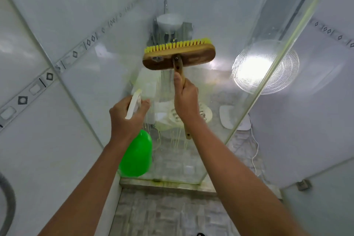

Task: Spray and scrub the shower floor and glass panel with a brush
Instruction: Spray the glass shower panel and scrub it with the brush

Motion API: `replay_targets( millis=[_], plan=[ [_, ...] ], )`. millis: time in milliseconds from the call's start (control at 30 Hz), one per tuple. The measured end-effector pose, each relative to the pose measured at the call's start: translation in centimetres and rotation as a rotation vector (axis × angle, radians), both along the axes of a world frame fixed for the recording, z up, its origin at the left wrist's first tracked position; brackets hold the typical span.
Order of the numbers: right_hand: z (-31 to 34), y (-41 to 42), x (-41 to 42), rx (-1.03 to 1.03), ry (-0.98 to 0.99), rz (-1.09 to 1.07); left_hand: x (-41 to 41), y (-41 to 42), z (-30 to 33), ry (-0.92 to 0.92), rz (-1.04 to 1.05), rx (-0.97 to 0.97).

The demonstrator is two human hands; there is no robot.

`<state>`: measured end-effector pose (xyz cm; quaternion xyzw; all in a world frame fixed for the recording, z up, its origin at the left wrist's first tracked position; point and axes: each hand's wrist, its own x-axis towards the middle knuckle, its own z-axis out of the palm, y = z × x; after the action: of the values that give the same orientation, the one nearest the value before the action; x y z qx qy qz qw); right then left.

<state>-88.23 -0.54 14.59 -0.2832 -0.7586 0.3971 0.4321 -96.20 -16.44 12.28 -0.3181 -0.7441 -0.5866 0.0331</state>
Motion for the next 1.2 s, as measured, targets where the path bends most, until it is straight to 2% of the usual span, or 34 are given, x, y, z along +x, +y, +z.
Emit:
replay_targets(
  millis=[167,267,333,433,567,633,700,867,933,1067,1200],
  plan=[
    [-12.0,-0.6,3.0,-0.081,-0.308,0.022,-0.2,0.3,-0.3,-0.025,0.023,0.027],
    [-15.9,-2.4,4.3,-0.198,-0.372,0.056,-0.1,-0.4,-1.0,-0.026,0.04,0.018],
    [-15.3,-3.3,3.3,-0.177,-0.403,0.057,-0.5,-1.1,-1.5,-0.033,0.051,0.027],
    [-11.0,-4.6,-0.8,-0.096,-0.447,0.074,-1.3,-2.2,-1.8,-0.042,0.098,0.018],
    [-3.4,-6.9,-6.6,-0.032,-0.361,0.141,-2.0,-3.6,-1.1,-0.024,0.137,0.02],
    [-1.9,-7.6,-8.2,-0.017,-0.328,0.152,-2.6,-4.3,-0.6,-0.023,0.158,0.023],
    [-3.3,-7.6,-8.2,-0.002,-0.363,0.163,-3.2,-5.1,-0.4,-0.024,0.172,0.04],
    [-14.8,-6.3,-2.2,-0.049,-0.548,0.116,-3.9,-7.6,-1.0,-0.049,0.207,0.076],
    [-16.9,-6.1,-0.6,-0.073,-0.582,0.103,-3.9,-8.4,-1.4,-0.085,0.214,0.086],
    [-13.9,-7.6,-3.1,-0.073,-0.553,0.129,-4.1,-9.4,-1.7,-0.126,0.227,0.082],
    [-5.8,-8.8,-8.5,-0.003,-0.432,0.132,-4.1,-9.4,-1.3,-0.141,0.213,0.086]
  ],
)
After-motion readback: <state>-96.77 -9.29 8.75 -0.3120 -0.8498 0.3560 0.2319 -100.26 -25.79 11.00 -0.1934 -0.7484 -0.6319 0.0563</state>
